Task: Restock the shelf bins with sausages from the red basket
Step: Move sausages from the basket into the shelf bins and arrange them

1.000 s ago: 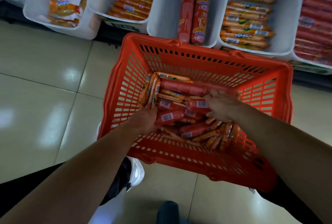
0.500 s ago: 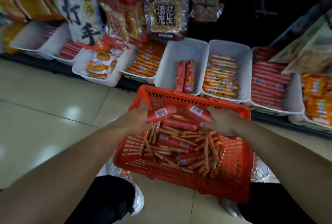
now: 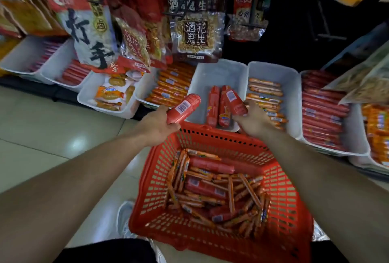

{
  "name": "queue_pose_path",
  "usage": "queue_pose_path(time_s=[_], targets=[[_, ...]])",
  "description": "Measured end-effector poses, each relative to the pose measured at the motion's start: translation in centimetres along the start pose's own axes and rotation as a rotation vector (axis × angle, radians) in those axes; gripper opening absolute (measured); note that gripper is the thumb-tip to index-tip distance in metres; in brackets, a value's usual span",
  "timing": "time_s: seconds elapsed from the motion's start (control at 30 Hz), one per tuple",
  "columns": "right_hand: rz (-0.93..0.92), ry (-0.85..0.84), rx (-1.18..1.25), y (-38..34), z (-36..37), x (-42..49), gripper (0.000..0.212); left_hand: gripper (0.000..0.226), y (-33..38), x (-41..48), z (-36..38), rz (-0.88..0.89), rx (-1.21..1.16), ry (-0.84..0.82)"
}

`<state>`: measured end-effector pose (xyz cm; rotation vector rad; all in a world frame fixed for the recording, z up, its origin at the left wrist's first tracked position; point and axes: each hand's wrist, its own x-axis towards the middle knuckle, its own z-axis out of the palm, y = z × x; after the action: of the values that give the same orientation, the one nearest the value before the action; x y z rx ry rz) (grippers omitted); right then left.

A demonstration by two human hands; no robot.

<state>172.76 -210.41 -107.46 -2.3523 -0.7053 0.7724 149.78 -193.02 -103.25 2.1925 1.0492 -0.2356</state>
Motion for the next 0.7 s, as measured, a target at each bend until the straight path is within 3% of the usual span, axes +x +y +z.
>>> queue_pose_path(time_s=[0.17, 0.27, 0.4, 0.7], targets=[[0.080, 0.129, 0.053, -2.8, 3.0, 4.5, 0.043, 0.038, 0.7, 2.5, 1.1, -0.054, -0.096, 0.049], [0.071, 0.114, -0.076, -1.9, 3.8, 4.6, 0.043, 0.038, 1.2, 4.0, 1.8, -0.103, -0.147, 0.089], [-0.018, 0.136, -0.226, 0.3, 3.7, 3.1, 0.026, 0.029, 2.7, 6.6, 2.6, -0.174, -0.225, 0.118], [-0.101, 0.088, -0.418, 4.2, 2.9, 2.2, 0.037, 0.047, 7.1, 12.4, 6.3, -0.216, 0.036, 0.131]])
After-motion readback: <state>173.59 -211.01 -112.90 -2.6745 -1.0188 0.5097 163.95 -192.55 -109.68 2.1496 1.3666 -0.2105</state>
